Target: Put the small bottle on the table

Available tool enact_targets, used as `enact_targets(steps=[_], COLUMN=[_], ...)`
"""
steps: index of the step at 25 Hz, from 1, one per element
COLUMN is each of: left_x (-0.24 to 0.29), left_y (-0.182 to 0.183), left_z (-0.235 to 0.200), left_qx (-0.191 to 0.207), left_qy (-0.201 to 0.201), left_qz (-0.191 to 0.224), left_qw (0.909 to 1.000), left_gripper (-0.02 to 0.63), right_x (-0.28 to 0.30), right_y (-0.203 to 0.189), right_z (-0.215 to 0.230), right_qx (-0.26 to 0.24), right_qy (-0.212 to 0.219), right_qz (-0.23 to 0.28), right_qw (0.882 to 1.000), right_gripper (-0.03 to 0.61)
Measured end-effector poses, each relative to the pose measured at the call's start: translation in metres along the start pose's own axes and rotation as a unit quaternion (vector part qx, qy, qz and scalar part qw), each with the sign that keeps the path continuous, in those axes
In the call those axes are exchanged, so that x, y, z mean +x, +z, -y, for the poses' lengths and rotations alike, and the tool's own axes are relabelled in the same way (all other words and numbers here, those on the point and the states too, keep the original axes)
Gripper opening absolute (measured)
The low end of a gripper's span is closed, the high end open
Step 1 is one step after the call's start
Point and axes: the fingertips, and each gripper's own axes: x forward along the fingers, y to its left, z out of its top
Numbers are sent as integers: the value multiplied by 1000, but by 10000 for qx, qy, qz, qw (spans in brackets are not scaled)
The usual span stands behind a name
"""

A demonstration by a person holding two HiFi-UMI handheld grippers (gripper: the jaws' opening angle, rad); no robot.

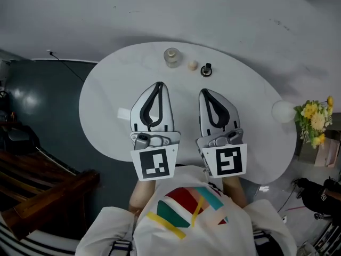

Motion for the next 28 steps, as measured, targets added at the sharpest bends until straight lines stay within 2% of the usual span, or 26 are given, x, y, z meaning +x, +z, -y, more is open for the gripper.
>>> enact_targets(steps=[4,14,28], left_x=[-22,-28,-26], left_y=[-14,-9,-6], left_z=[10,-2,7], left_qx=[-32,127,124], left_qy=[-86,227,104], left_qz=[-180,-150,-150], left_qw=[9998,9995,9998], left_gripper=[18,17,17], right_x=[-10,-21,-23], right_y=[11,9,9], right_z=[-10,-25,-23], right_qx=[-127,-359,-335], right_qy=[14,106,147], right_qz=[290,252,264], right_qw=[9995,9990,9990], right_gripper=[12,11,11])
